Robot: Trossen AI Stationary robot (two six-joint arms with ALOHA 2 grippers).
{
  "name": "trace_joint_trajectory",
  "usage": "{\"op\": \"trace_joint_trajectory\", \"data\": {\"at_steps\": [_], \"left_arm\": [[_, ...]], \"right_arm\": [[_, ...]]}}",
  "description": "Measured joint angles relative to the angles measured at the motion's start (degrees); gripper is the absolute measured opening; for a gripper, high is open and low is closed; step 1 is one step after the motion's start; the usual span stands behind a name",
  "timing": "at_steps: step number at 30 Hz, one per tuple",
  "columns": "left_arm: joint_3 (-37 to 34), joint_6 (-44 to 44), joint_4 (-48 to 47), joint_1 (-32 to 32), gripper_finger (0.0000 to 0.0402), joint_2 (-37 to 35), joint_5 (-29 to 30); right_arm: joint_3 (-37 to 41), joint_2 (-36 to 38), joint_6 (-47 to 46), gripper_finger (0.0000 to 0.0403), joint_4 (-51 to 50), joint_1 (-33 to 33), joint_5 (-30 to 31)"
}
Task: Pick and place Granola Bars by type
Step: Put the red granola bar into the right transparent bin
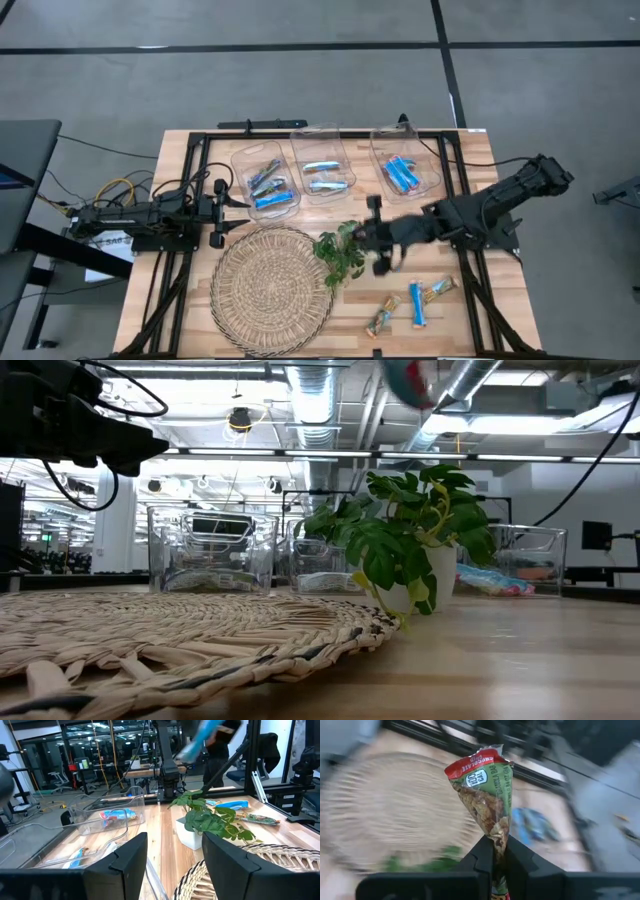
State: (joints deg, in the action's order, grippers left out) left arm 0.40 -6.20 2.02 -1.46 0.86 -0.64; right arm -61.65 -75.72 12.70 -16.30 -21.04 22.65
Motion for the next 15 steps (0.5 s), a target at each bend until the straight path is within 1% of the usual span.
{"op": "trace_joint_trajectory", "data": {"at_steps": [4, 8, 12, 15], "left_arm": [[0.0, 0.0, 0.0, 0.0, 0.0183, 0.0, 0.0], [0.0, 0.0, 0.0, 0.0, 0.0183, 0.0, 0.0], [0.0, 0.0, 0.0, 0.0, 0.0183, 0.0, 0.0], [0.0, 0.0, 0.0, 0.0, 0.0183, 0.0, 0.0]], "right_arm": [[0.0, 0.0, 1.3, 0.0023, 0.0, 7.7, 2.7], [0.0, 0.0, 1.3, 0.0026, 0.0, 17.6, 5.1], [0.0, 0.0, 0.8, 0.0025, -0.2, 28.0, 5.9], [0.0, 0.0, 0.8, 0.0023, -3.1, 35.1, 6.0]]}}
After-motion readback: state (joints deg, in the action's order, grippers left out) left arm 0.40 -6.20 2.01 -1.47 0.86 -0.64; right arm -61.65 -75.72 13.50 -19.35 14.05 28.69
